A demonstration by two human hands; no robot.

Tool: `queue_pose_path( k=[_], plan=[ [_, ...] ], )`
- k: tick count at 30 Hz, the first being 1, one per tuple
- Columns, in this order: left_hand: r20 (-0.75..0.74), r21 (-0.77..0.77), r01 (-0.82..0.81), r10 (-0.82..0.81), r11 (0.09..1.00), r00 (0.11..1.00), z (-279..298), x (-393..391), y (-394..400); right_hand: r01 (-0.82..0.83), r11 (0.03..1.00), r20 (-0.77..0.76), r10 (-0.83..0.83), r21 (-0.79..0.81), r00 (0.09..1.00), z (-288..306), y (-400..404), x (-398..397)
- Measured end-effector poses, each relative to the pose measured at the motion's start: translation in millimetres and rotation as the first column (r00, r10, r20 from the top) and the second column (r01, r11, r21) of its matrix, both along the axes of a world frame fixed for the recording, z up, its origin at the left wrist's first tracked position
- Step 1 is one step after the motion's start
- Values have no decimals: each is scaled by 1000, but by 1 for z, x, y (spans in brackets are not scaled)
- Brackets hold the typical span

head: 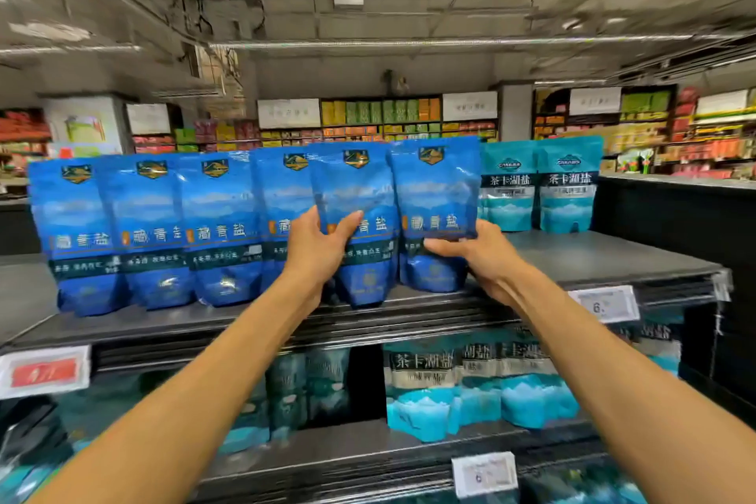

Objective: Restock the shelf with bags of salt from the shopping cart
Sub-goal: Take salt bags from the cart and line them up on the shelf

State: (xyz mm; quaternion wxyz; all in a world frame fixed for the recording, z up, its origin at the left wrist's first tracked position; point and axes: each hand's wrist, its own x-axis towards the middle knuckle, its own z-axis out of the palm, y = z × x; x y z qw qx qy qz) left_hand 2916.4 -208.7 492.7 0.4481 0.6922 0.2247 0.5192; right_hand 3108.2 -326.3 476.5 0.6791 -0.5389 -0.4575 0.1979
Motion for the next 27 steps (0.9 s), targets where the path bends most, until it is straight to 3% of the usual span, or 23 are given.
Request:
queue_pose_path(
  k=[2, 4, 7, 9, 12, 21, 27],
  plan=[
    [-182, 117, 3, 19, 993, 983, -2, -4, 9, 37, 998, 98, -33, -45, 995, -6, -2, 10],
    [-406, 251, 18, 89, 968, 909, -5, -14, 15, 110, 990, 256, -85, -86, 963, -9, -6, 16],
    [-555, 472, -54, 344, 880, 757, -6, -25, 16, 186, 977, 381, -135, -103, 915, -9, -10, 15],
    [-560, 624, -92, 527, 776, 640, -2, -25, 13, 229, 969, 423, -172, -87, 889, -8, -9, 13],
    [-527, 702, -134, 637, 699, 563, 0, -18, 12, 296, 952, 490, -221, -80, 843, -5, -6, 11],
    [-427, 784, -157, 706, 600, 565, -6, -8, 16, 431, 899, 619, -297, -75, 727, -5, 10, 16],
    [-373, 833, -160, 751, 530, 545, -6, -4, 14, 466, 881, 613, -328, -75, 719, -8, 17, 14]
  ],
)
